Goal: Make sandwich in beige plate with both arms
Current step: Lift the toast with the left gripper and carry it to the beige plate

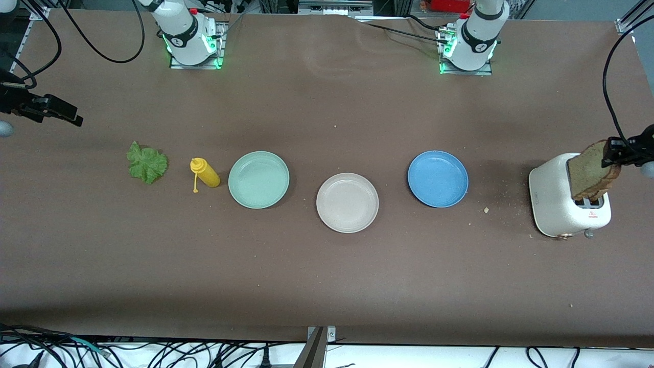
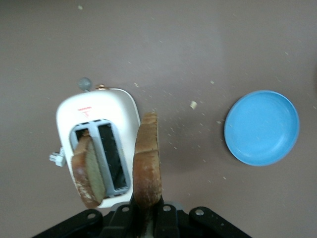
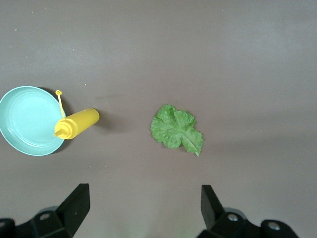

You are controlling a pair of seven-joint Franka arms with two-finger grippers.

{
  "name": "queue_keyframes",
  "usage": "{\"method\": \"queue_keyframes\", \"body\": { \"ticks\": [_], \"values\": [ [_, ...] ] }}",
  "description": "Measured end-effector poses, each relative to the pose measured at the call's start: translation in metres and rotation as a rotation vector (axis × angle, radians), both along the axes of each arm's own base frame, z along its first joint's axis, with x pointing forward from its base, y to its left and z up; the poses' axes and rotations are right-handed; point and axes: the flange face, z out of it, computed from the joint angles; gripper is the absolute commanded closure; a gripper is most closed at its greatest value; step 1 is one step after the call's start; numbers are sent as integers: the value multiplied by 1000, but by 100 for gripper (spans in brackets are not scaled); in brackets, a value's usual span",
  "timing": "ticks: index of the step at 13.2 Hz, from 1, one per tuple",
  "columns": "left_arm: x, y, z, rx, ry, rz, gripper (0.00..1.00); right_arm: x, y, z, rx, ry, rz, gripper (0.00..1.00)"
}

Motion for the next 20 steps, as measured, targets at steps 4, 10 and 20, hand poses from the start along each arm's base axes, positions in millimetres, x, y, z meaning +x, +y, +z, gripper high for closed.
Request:
{"method": "queue_keyframes", "body": {
  "ticks": [4,10,20],
  "values": [
    [4,-61,-25,-167,106,-51,100,1,0,-2,1,4,0,1],
    [21,-163,-99,-381,252,-108,100,3,0,-8,2,16,0,1],
    [36,-278,-201,-737,440,119,100,6,-4,-28,7,50,-1,1]
  ]
}}
